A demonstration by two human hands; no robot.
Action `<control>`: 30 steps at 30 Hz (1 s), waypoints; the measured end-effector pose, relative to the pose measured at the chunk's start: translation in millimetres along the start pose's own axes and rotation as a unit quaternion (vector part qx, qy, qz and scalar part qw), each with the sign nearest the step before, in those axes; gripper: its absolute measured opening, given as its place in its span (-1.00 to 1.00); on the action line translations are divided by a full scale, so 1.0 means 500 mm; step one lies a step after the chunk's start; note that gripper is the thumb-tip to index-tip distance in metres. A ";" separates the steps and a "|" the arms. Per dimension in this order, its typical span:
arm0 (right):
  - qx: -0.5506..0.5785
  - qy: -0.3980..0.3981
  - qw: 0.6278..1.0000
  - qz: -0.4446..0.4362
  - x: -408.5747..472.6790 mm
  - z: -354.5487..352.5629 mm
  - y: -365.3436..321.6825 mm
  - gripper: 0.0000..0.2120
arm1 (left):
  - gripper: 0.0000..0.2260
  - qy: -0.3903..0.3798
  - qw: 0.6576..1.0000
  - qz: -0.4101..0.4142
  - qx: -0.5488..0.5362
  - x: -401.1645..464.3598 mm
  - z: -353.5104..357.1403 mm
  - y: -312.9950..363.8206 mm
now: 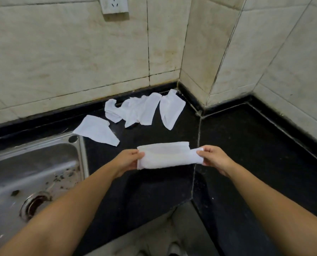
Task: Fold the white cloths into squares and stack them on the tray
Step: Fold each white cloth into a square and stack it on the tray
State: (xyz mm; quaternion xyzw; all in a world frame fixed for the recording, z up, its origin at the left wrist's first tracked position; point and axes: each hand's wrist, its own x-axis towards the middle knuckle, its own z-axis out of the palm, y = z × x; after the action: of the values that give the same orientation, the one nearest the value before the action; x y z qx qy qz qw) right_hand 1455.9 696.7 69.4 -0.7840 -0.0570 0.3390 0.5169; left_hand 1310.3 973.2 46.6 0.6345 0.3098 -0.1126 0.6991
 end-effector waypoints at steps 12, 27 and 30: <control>-0.174 0.032 0.984 -0.013 0.067 0.048 0.040 -0.77 | -0.87 0.118 0.975 -0.006 0.190 0.031 -0.008 -0.078; -0.437 0.149 0.884 -0.064 0.175 0.098 0.049 -0.74 | -0.76 0.249 0.844 0.066 0.470 0.125 0.027 -0.061; -0.475 0.154 0.858 -0.117 0.151 0.123 0.030 -0.61 | -0.75 0.202 0.824 0.060 0.527 0.128 0.018 -0.052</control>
State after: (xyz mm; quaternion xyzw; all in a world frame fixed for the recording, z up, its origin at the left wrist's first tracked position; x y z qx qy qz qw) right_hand 1473.2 770.6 6.3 -0.9641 -0.2220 0.0831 0.1195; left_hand 1348.9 975.1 -11.5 0.9321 0.2991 -0.0857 0.1857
